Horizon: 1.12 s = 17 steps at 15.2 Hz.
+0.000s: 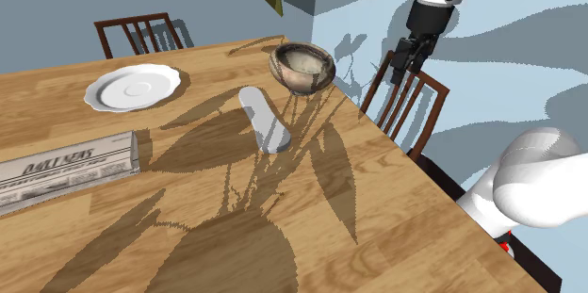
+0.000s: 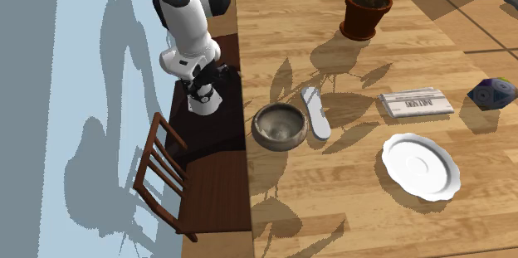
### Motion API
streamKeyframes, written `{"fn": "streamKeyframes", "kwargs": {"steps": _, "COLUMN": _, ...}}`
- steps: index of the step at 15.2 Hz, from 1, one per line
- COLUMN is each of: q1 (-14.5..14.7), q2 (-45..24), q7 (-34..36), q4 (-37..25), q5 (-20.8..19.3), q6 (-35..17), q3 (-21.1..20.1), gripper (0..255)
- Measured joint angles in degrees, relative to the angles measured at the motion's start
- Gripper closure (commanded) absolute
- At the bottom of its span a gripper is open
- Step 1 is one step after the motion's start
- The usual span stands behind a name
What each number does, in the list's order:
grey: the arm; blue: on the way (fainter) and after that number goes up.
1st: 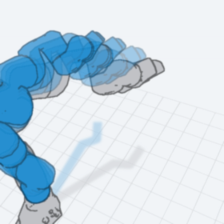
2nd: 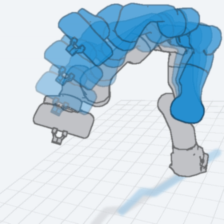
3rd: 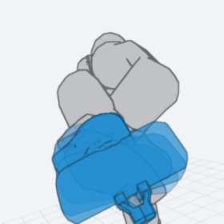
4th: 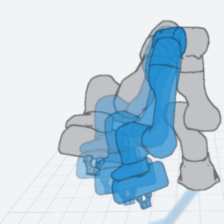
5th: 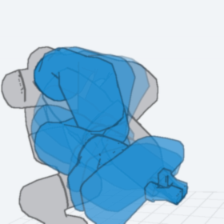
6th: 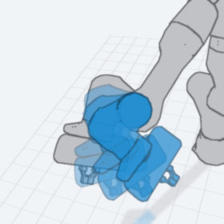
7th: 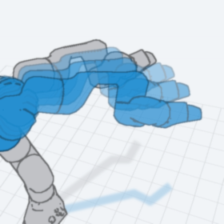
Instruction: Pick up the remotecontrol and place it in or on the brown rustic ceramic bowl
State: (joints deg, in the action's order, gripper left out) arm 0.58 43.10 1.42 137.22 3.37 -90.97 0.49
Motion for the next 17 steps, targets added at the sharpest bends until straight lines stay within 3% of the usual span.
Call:
{"fn": "streamKeyframes", "kwargs": {"steps": 3, "q1": 0.42, "q2": -1.21, "q7": 1.9, "q4": -0.84, "q5": 0.96, "q6": -0.61, "q3": -1.49, "gripper": 0}}
{"fn": "streamKeyframes", "kwargs": {"steps": 9, "q1": 2.19, "q2": -7.11, "q7": 11.41, "q4": -4.3, "q5": 4.84, "q6": -4.35, "q3": -8.74, "gripper": 0}}
{"fn": "streamKeyframes", "kwargs": {"steps": 17, "q1": 3.04, "q2": -20.05, "q7": 24.52, "q4": -14.7, "q5": 6.06, "q6": -8.73, "q3": -17.94, "gripper": 0}}
